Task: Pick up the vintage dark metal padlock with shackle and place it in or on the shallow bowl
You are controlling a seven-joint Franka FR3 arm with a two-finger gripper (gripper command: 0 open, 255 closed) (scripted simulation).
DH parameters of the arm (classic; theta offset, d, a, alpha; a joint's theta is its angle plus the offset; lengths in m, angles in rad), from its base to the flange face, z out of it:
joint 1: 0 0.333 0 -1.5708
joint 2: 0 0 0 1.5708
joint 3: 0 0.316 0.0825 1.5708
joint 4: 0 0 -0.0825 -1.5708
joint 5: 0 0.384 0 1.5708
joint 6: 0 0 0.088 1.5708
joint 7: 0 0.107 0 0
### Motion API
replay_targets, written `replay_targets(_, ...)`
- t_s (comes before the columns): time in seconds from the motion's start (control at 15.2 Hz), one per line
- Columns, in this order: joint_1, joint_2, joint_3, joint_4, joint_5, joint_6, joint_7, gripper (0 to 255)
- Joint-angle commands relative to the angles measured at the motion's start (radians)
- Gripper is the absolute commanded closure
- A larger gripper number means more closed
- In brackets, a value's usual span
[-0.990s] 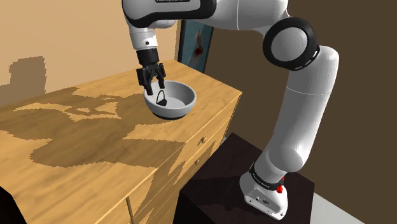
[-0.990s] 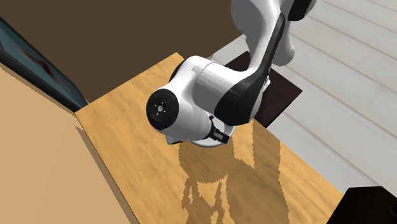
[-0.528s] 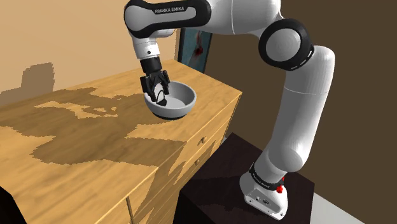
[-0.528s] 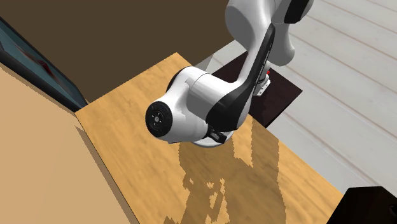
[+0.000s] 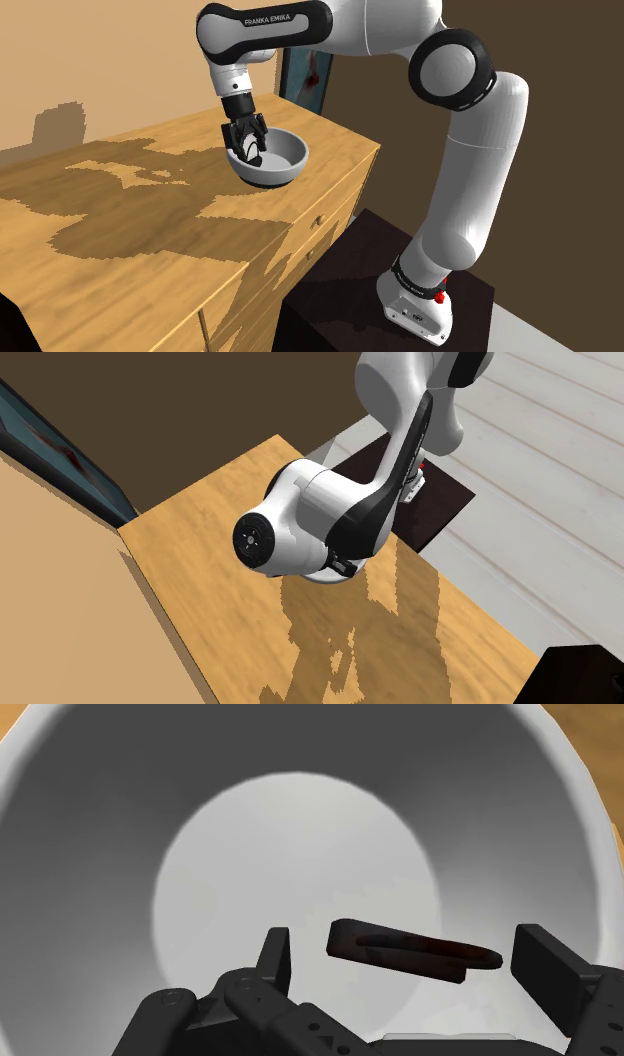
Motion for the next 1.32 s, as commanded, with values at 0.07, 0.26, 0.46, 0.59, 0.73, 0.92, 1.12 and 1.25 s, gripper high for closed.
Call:
replay_targets(0.07, 0.0, 0.0, 0.001, -0.002, 0.0, 0.001, 0.0, 255)
replay_targets(0.26, 0.001, 0.0, 0.001, -0.003, 0.0, 0.001, 0.0, 255)
replay_targets(0.46, 0.0, 0.0, 0.001, -0.002, 0.0, 0.0, 0.0, 255)
replay_targets(0.59, 0.001, 0.001, 0.001, -0.001, 0.0, 0.0, 0.0, 255)
replay_targets(0.73, 0.001, -0.004, 0.001, 0.02, 0.002, -0.025, 0.002, 255)
replay_targets(0.92, 0.001, -0.008, 0.002, 0.055, 0.003, -0.064, 0.005, 255)
replay_targets(1.12, 0.001, -0.01, 0.003, 0.092, 0.005, -0.103, 0.009, 255)
replay_targets(1.25, 0.001, -0.011, 0.003, 0.118, 0.006, -0.129, 0.012, 255)
